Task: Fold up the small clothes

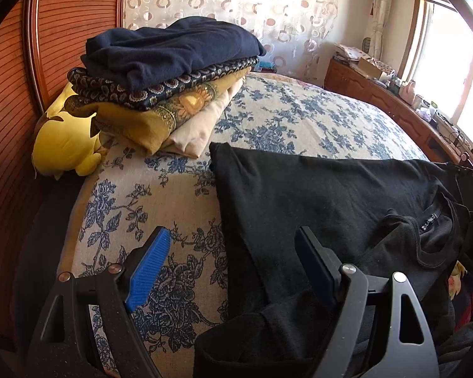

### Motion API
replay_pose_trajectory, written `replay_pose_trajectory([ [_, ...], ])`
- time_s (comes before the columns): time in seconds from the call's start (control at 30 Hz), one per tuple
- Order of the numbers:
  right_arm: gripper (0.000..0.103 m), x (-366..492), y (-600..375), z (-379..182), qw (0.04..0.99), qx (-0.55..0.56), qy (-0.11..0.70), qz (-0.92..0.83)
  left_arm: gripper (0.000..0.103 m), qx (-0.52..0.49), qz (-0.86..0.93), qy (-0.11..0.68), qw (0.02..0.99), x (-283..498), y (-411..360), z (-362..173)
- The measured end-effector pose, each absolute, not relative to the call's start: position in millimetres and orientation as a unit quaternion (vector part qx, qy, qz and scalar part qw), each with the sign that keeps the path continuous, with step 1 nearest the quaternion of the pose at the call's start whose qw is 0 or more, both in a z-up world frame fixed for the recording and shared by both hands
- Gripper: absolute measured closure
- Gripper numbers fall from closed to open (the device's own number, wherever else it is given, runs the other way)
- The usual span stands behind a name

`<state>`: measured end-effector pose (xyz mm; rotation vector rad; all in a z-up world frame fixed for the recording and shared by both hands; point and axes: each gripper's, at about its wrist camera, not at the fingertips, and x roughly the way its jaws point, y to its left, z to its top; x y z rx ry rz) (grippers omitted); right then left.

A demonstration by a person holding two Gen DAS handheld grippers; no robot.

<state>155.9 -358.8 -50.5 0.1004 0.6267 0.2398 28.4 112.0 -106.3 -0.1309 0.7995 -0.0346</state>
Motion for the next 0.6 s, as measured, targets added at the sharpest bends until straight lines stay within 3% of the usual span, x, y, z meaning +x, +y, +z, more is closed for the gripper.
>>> replay_pose_trajectory([
  [0.2, 0.098, 162.0, -351.7, -59.0, 0.938, 0.03, 0.325, 0.114, 0.021, -0.059, -0.024, 0.371, 0.927, 22.4, 115.1, -86.9],
  [0.23, 0.094, 162.3, -350.3, -58.2, 0.939, 0.027, 0.325, 0.113, 0.021, -0.058, -0.026, 0.368, 0.928, 24.1, 117.1, -83.1],
  [0.37, 0.061, 164.6, -342.7, -54.2, 0.943, -0.004, 0.316, 0.1, 0.021, -0.056, -0.034, 0.369, 0.927, 38.6, 124.4, -71.4],
  [0.6, 0.051, 177.0, -343.0, -64.1, 0.935, -0.026, 0.34, 0.098, 0.03, -0.066, -0.071, 0.419, 0.903, 83.7, 131.9, -79.2],
])
